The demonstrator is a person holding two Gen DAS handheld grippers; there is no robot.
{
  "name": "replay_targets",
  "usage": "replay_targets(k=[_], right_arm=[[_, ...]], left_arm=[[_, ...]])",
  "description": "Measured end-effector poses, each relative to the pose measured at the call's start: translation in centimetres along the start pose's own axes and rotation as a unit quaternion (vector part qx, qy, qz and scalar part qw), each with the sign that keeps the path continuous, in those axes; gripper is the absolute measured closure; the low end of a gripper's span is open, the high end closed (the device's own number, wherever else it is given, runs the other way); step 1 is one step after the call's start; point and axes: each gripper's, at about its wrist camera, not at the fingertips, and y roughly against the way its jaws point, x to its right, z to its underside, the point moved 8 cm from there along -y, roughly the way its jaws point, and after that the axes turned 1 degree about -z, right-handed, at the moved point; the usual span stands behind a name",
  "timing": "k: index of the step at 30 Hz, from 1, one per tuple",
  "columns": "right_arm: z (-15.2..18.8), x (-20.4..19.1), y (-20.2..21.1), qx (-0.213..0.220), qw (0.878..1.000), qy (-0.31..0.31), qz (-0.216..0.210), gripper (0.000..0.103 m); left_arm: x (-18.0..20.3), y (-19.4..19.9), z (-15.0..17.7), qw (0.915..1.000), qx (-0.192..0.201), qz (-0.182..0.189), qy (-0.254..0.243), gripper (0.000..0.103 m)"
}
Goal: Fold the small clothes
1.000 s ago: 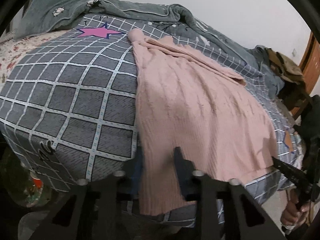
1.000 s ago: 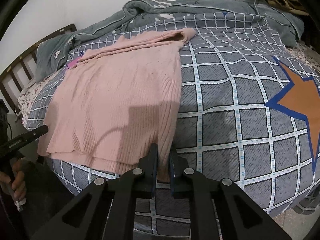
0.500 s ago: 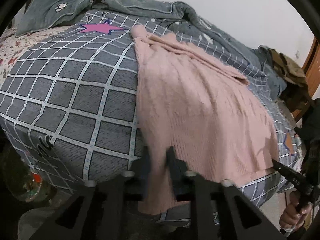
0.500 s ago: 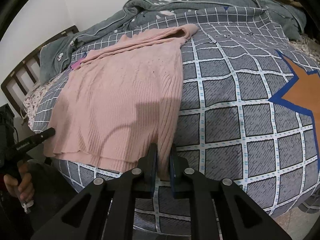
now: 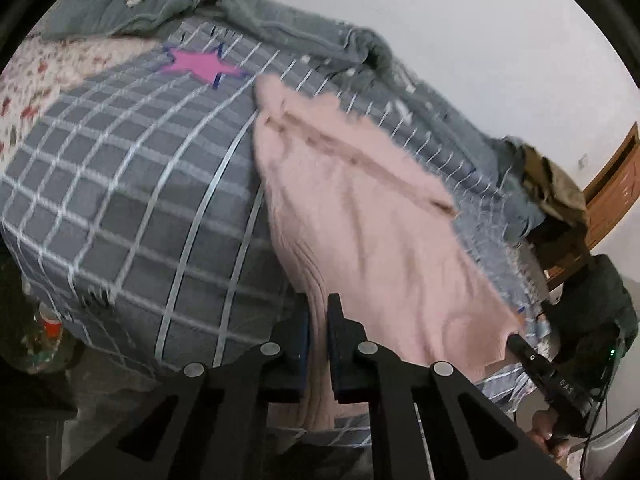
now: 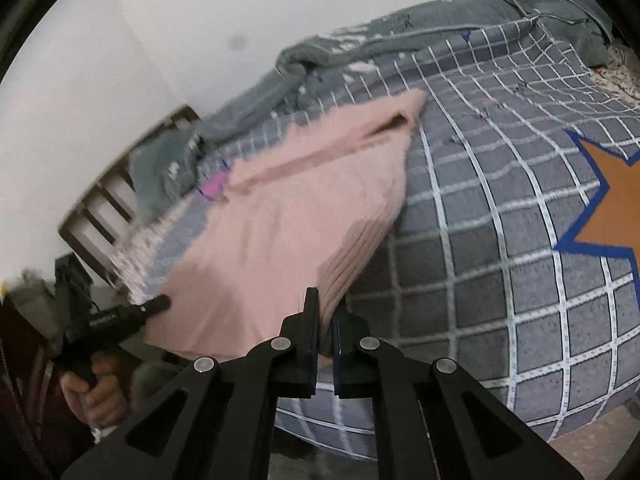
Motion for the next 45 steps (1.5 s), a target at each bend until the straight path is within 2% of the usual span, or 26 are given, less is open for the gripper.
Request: replay_targets(k=[6, 16, 22, 35, 39, 45], right_arm=[[-4.1, -1.9, 1.8, 0.026, 0.999, -0.019, -0.042, 0.098], [-10.3, -3.0, 2.0, 0.054, 0.994, -0.045, -0.089, 0.098], [-14.5, -3.6, 0.2, 0.075, 0.991, -0.037, -0.106, 0.098], [-23.1, -1.3, -7.4, 0.104, 0.988, -0.049, -0.101, 0.098], [-25.0, 0.3, -11.1, 0.089, 0.988, -0.075, -0.105, 0.098], [-27.3, 2.1, -16.4, 0.065, 0.992, -0.082, -0.076, 0.098]], left_arm=[[2.0, 2.0, -3.8, 0.9995, 0.024, 0.021, -0.001, 0.096], [2.3, 1.3, -9.9, 0.9968, 0.050, 0.057, 0.027, 0.096], [1.4, -0.7, -13.7, 0.9972, 0.060, 0.034, 0.028, 0.096], [-0.2, -8.1, -21.4, 0.9963, 0.069, 0.027, 0.044, 0.096], [-0.9, -11.1, -23.3, 0.9956, 0.066, 0.028, 0.061, 0.096], [-1.8, -15.8, -25.6, 0.9939, 0.054, 0.030, 0.091, 0.096]])
